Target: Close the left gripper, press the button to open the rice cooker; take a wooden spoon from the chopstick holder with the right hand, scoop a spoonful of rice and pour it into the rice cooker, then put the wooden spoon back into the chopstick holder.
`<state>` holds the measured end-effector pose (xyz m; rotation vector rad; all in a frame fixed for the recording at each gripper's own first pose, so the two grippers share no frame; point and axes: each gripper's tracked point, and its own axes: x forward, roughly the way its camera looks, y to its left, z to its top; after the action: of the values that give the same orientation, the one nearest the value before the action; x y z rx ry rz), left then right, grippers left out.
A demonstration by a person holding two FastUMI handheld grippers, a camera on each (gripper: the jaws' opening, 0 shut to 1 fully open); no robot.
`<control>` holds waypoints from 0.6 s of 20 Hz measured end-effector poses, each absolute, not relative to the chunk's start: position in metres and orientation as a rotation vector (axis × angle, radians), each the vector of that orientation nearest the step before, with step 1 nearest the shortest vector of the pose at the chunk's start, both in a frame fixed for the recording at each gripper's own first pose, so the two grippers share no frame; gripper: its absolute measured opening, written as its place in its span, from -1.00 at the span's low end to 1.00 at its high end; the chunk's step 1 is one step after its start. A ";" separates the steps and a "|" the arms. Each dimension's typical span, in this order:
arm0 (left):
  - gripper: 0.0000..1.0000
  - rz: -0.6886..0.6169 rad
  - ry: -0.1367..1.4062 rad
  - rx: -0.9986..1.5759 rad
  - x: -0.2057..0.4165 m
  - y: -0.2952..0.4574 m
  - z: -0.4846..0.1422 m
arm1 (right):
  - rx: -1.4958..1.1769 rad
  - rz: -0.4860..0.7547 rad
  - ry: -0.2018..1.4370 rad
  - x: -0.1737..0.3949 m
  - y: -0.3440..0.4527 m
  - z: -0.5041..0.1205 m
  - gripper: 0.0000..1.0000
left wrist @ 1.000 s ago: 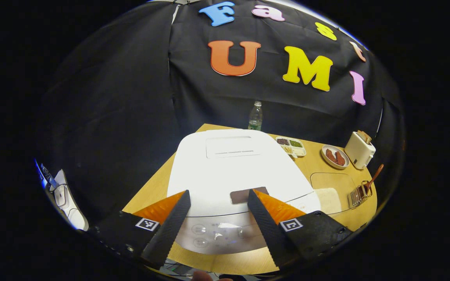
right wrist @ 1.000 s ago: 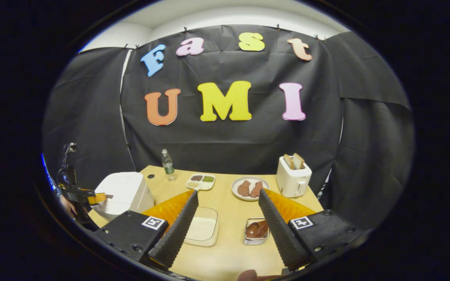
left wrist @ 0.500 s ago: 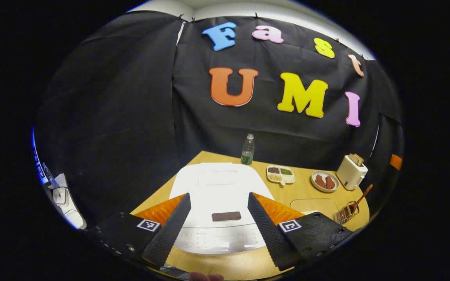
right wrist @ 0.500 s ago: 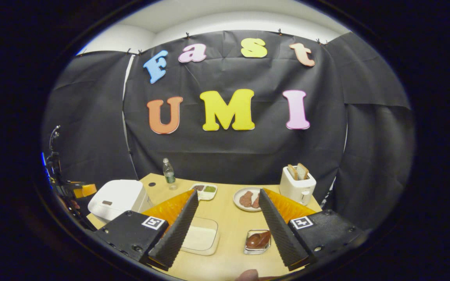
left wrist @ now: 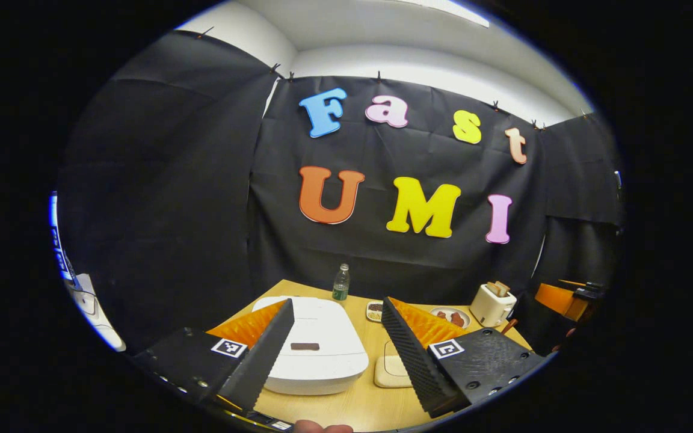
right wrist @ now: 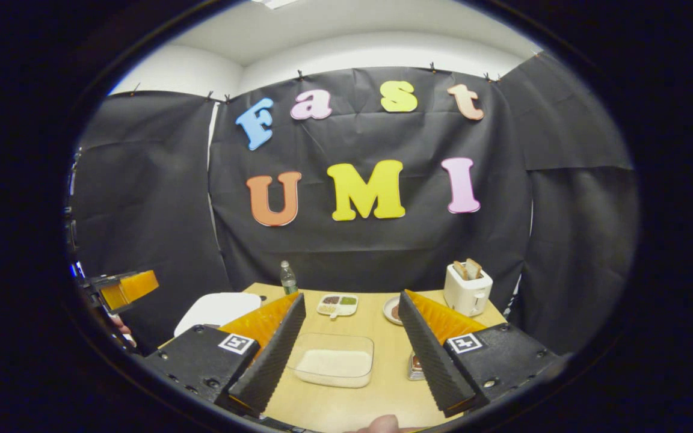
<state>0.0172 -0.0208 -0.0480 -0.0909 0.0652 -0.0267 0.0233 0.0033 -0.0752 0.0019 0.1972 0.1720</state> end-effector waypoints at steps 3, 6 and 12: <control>0.89 -0.039 0.022 -0.046 -0.017 -0.022 -0.036 | -0.025 0.146 0.165 -0.019 0.009 -0.065 1.00; 0.89 -0.054 -0.032 -0.019 -0.052 -0.026 -0.022 | -0.045 0.107 0.152 -0.059 0.010 -0.061 1.00; 0.89 -0.097 -0.055 -0.044 -0.091 -0.043 -0.013 | -0.042 0.036 0.122 -0.107 -0.003 -0.040 1.00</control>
<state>-0.0911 -0.0433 -0.0128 -0.0435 -0.0548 -0.0974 -0.1073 -0.0029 -0.0400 -0.0420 0.1220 0.0357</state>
